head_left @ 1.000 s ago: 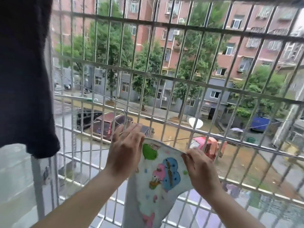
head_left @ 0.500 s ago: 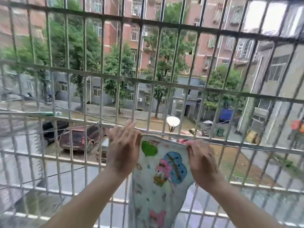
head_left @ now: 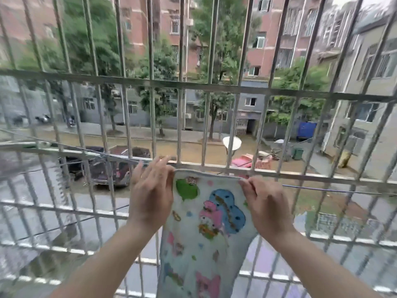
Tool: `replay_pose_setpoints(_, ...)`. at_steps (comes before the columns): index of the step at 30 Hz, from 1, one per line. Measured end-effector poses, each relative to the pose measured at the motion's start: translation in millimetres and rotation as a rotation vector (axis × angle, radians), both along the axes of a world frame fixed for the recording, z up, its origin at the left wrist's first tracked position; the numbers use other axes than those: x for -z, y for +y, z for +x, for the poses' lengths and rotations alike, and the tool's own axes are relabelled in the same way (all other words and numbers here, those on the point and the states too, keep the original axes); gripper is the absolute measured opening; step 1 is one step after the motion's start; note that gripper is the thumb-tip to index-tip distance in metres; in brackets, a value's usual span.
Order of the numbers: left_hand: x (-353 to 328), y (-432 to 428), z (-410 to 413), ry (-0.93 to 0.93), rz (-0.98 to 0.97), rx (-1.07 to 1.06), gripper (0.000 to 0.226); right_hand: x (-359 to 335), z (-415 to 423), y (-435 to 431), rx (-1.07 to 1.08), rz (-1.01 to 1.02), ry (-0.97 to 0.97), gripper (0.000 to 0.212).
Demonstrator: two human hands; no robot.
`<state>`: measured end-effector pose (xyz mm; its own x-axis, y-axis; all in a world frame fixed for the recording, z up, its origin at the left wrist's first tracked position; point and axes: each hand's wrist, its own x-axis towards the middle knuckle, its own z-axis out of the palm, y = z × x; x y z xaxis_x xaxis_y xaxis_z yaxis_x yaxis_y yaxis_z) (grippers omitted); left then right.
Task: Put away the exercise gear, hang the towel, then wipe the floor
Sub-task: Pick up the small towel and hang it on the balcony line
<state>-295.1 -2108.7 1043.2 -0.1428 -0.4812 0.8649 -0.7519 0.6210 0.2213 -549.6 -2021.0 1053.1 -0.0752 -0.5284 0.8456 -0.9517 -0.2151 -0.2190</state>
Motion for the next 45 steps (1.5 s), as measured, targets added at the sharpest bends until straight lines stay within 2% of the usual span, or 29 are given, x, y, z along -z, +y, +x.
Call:
replay_pose_setpoints(4,-16.8,-18.0,-18.0,0.015,-0.002,-0.031,0.025,-18.3,-25.7,-28.6,-0.138,0.002,0.039,0.028)
replay_pose_setpoints(10,-44.1,-47.1,-6.3,0.049,0.062,-0.103,0.016,-57.6,-46.1,-70.3,-0.285,-0.003,0.301,0.041)
replay_pose_setpoints(12,-51.3,-55.0,-1.6,0.062,0.072,-0.117,0.017,-66.2,-46.5,-80.9,-0.281,0.002,0.411,0.043)
replay_pose_setpoints(14,-57.5,-62.7,0.2,0.068,0.067,-0.123,0.023,-72.4,-44.1,-89.2,-0.248,-0.008,0.513,0.034)
replay_pose_setpoints(17,-65.4,-76.4,2.3,0.063,0.072,-0.100,0.029,-77.9,-41.0,-97.5,-0.179,0.009,0.575,0.020)
replay_pose_setpoints(19,-72.8,-87.4,3.7,0.076,0.083,-0.071,0.025,-81.8,-39.1,-103.8,-0.124,0.017,0.587,0.018)
replay_pose_setpoints(23,-90.4,-107.9,0.2,0.103,0.047,-0.042,0.015,-97.4,-33.0,-114.4,0.044,-0.094,0.493,0.018)
replay_pose_setpoints(25,-100.5,-121.0,-4.0,0.110,0.019,-0.045,0.018,-107.5,-26.7,-117.8,0.124,-0.120,0.416,0.018)
replay_pose_setpoints(28,-112.9,-137.0,-10.9,0.055,0.063,-0.037,0.030,-118.2,-20.7,-131.3,0.155,-0.042,0.160,0.018)
replay_pose_setpoints(31,-116.2,-139.7,-20.7,0.026,0.187,-0.048,0.025,-118.9,-23.1,-152.8,0.141,0.055,-0.088,0.019)
replay_pose_setpoints(33,-110.8,-144.2,-25.8,-0.020,0.237,-0.060,0.023,-109.2,-26.8,-166.8,0.150,0.138,-0.172,0.019)
replay_pose_setpoints(37,-82.2,-169.5,-34.7,-0.187,0.261,-0.099,0.015,-72.5,-36.9,-187.3,0.178,0.298,-0.238,0.018)
replay_pose_setpoints(42,-33.9,-193.6,-40.5,-0.348,0.269,-0.203,0.029,-35.9,-42.8,-192.9,0.241,0.346,-0.111,0.019)
replay_pose_setpoints(45,-15.9,-193.2,-42.5,-0.400,0.340,-0.194,0.015,-18.0,-44.2,-195.4,0.242,0.404,-0.092,0.020)
